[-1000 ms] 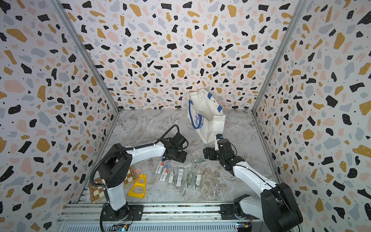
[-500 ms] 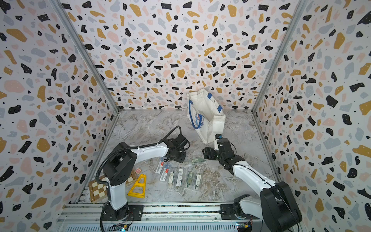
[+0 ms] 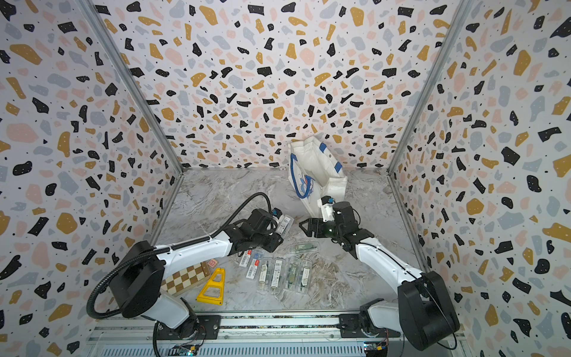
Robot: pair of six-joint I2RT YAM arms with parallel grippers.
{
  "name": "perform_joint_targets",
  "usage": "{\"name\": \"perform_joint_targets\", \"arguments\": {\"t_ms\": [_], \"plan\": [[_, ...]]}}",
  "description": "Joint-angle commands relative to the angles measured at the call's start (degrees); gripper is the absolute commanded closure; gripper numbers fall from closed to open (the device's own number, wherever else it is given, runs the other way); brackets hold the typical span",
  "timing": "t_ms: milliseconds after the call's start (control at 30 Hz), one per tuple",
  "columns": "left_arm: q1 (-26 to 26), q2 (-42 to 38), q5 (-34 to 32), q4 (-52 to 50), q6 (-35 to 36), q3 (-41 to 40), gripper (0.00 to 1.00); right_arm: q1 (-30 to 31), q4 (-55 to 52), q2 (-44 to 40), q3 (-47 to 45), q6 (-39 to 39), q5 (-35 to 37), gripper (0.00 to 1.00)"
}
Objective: Put the compass set into the canvas bag
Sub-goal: Pick up the compass set at the center of the board, then move the canvas bag to the center of the board.
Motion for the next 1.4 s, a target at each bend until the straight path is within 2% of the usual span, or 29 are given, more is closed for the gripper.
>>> {"name": "perform_joint_targets", "arguments": {"t_ms": [0, 167, 333, 500, 933, 1067, 1100, 1167, 1367], "plan": [[-0.53, -2.36, 2.12, 4.52, 5.58, -1.19, 0.87, 1.47, 0.54, 1.92, 4.28, -0.5, -8.12, 0.15], [-0.65, -3.83, 3.6, 6.14, 6.36, -2.24, 0.88, 3.19, 2.09, 6.24, 6.5, 0.58, -13.58, 0.19], [-0.73, -4.29, 4.12, 6.16, 6.92, -2.27, 0.88, 3.14, 7.04, 9.63, 6.75, 5.14, -16.56, 0.28], [-0.73, -4.33, 3.56, 5.14, 7.48, -1.98, 0.89, 3.18, 8.72, 11.61, 7.84, 6.68, -16.38, 0.4], [-0.73, -4.2, 3.39, 4.87, 7.82, -1.62, 0.89, 3.18, 5.8, 13.56, 9.93, 4.67, -12.52, 0.7], [-0.73, -4.25, 3.41, 4.87, 7.65, -1.72, 0.88, 3.23, 5.18, 13.35, 10.0, 3.87, -11.48, 0.77], [-0.73, -4.25, 3.25, 4.79, 7.57, -1.72, 0.86, 3.26, 4.83, 13.14, 10.08, 3.54, -10.96, 0.77], [-0.68, -4.38, 3.12, 4.57, 7.33, -1.81, 0.74, 3.23, 3.98, 12.54, 10.18, 2.88, -9.52, 0.8], [-0.73, -6.51, 0.61, 3.25, 6.48, -2.09, 0.2, 3.31, 0.26, 9.12, 11.72, 1.21, -4.0, 0.98]]}}
